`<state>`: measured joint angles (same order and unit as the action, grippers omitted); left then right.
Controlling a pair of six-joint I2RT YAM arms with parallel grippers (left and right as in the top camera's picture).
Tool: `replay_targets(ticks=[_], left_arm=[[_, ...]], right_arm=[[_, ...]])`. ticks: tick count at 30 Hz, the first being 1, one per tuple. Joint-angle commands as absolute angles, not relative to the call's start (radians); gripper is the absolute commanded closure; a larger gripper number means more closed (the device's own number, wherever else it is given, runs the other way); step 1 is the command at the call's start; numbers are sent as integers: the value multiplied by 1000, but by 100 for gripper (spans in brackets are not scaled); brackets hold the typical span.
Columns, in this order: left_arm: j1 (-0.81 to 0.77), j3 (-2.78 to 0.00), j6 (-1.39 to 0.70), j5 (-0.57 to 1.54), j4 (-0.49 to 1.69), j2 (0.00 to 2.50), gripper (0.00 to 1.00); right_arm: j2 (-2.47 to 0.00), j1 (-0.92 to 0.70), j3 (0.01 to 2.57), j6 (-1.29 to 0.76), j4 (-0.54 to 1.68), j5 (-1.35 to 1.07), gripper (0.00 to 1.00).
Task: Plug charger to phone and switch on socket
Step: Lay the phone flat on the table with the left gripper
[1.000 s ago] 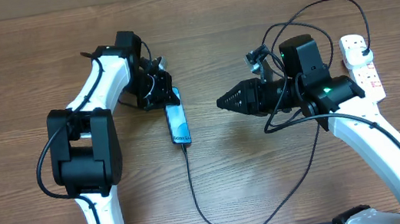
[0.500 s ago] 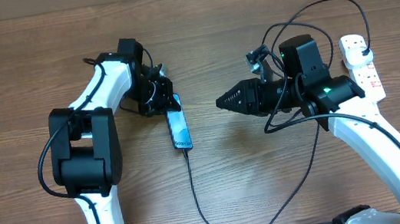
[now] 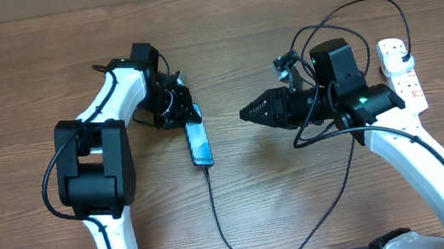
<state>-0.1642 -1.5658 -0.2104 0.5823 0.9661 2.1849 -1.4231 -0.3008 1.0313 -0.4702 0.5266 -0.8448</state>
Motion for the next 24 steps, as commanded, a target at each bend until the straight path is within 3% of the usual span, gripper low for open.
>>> replay_targets(ticks=[1, 24], left_arm=[[-171, -1564, -225, 595, 964, 2188, 83], [-170, -1564, -225, 519, 963, 2188, 73]], right_arm=[[-1417, -294, 1053, -463, 527, -837, 55], [-1417, -294, 1053, -463, 527, -837, 51]])
